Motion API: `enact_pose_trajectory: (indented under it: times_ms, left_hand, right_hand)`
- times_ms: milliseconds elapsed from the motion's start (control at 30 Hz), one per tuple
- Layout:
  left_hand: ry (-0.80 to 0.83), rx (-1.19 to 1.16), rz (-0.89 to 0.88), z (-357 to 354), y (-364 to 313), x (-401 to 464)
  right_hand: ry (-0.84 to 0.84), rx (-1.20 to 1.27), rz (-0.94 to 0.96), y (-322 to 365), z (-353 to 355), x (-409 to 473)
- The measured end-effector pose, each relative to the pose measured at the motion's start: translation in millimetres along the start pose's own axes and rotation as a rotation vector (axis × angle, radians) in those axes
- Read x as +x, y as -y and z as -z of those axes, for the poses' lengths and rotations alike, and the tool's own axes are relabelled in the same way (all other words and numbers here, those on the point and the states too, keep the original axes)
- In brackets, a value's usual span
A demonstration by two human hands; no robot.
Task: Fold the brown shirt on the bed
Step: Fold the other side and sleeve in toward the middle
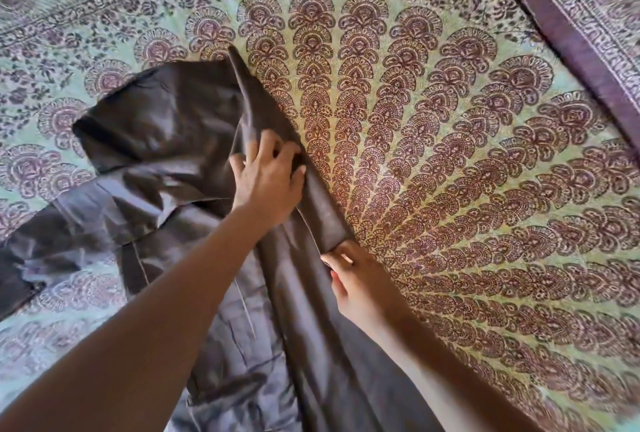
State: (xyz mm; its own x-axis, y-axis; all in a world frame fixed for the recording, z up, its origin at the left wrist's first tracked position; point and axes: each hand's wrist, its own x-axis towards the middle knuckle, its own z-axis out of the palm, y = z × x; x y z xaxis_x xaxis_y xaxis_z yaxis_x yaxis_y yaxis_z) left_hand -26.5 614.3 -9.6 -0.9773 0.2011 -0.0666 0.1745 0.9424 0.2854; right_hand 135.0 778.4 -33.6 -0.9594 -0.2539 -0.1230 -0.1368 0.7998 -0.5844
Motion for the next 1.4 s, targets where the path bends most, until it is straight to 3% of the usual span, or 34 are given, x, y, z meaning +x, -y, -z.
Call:
enact_pose_trajectory:
  times_ms: [67, 167, 300, 367, 533, 700, 800, 1033, 1233, 1400]
  left_hand:
    - [0.090, 0.042, 0.025, -12.8, 4.8, -12.3]
    - [0.094, 0.051, 0.118, -15.5, 2.2, -21.8]
    - [0.031, -0.021, 0.133, -14.5, -28.0, -67.7]
    - [0.053, -0.165, 0.129, -26.8, -46.2, -103.9]
    - [0.065, -0.643, 0.406, -50.4, -112.7, -202.9]
    - [0.089, -0.710, 0.677, -62.0, -177.6, -298.1]
    - [0.038, -0.735, 0.825, -65.6, -202.9, -331.5]
    - [-0.078, -0.647, 0.744, -72.1, -215.0, -354.1]
    - [0.046, -0.616, 0.713, -69.7, -211.7, -361.6]
    - [0.036, -0.661, 0.733, -67.6, -203.5, -369.9]
  right_hand:
    - [0.010, 0.056, 0.051, 1.6, 0.3, -1.8]
    - [-0.027, 0.129, 0.094, -1.8, 3.0, -10.2]
    - [-0.174, 0.059, -0.038, -19.1, 10.2, -31.6]
    - [-0.178, 0.066, -0.117, -26.3, 18.2, -44.7]
    - [0.043, 0.162, -0.224, -41.0, 42.3, -75.2]
    - [0.403, 0.039, -0.062, -46.0, 73.8, -89.2]
    - [0.455, 0.055, -0.053, -45.4, 78.7, -98.9]
    - [0.432, -0.199, 0.235, -44.2, 75.7, -128.9]
    - [0.308, -0.412, 0.505, -39.9, 72.4, -127.4]
    - [0.642, -0.526, 0.469, -5.6, 82.3, -98.8]
